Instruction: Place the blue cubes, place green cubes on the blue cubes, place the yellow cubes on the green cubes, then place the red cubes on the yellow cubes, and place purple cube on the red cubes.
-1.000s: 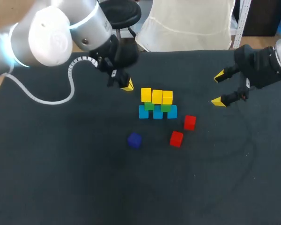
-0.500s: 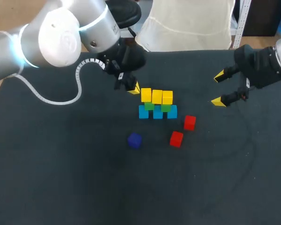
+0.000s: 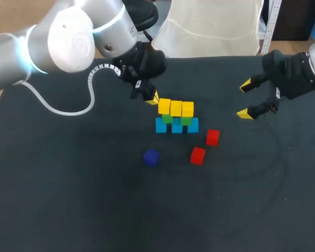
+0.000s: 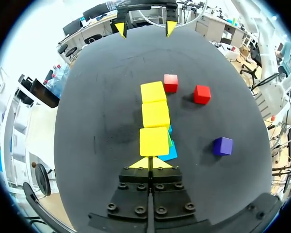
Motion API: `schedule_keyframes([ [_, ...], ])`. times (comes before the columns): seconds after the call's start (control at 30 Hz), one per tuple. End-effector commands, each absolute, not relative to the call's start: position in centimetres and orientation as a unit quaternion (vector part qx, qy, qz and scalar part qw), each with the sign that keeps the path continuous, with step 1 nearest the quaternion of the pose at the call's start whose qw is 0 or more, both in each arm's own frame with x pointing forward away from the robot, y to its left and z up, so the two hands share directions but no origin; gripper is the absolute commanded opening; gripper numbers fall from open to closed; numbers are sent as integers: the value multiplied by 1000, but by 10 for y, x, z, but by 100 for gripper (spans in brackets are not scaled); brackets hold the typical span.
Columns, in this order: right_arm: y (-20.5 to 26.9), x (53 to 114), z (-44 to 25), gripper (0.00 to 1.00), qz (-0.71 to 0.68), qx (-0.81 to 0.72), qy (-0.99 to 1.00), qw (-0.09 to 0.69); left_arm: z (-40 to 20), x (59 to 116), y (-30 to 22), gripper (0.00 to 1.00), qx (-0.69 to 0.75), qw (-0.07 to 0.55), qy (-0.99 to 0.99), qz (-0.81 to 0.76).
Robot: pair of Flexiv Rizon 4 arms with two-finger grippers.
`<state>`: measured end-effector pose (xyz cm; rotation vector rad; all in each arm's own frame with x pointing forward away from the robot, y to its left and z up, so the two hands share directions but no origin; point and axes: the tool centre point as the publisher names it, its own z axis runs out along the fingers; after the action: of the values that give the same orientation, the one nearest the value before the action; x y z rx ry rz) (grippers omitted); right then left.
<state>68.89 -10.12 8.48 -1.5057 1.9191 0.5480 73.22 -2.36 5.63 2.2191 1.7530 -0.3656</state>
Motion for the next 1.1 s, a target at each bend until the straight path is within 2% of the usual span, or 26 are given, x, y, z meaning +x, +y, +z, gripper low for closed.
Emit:
schedule_keyframes([
  [0.03, -101, 690, 84, 100, 209, -572, 728, 316, 56, 734, -24, 0, 771, 143, 607, -127],
  [0.43, -101, 690, 84, 100, 209, -572, 728, 316, 57, 732, -22, 0, 770, 143, 609, -127],
  [0.63, -101, 690, 84, 100, 209, -572, 728, 316, 62, 727, -5, 1, 754, 150, 627, -124],
  [0.7, -101, 690, 84, 100, 209, -572, 728, 316, 66, 722, -1, 45, 755, 150, 627, -123],
  [0.73, -101, 690, 84, 100, 209, -572, 728, 316, 68, 719, 0, 58, 755, 150, 627, -122],
  [0.8, -101, 690, 84, 100, 209, -572, 728, 316, 69, 715, 3, 100, 757, 147, 625, -120],
  [1.1, -101, 690, 84, 100, 209, -572, 728, 316, 68, 700, 33, 100, 740, 175, 634, -140],
])
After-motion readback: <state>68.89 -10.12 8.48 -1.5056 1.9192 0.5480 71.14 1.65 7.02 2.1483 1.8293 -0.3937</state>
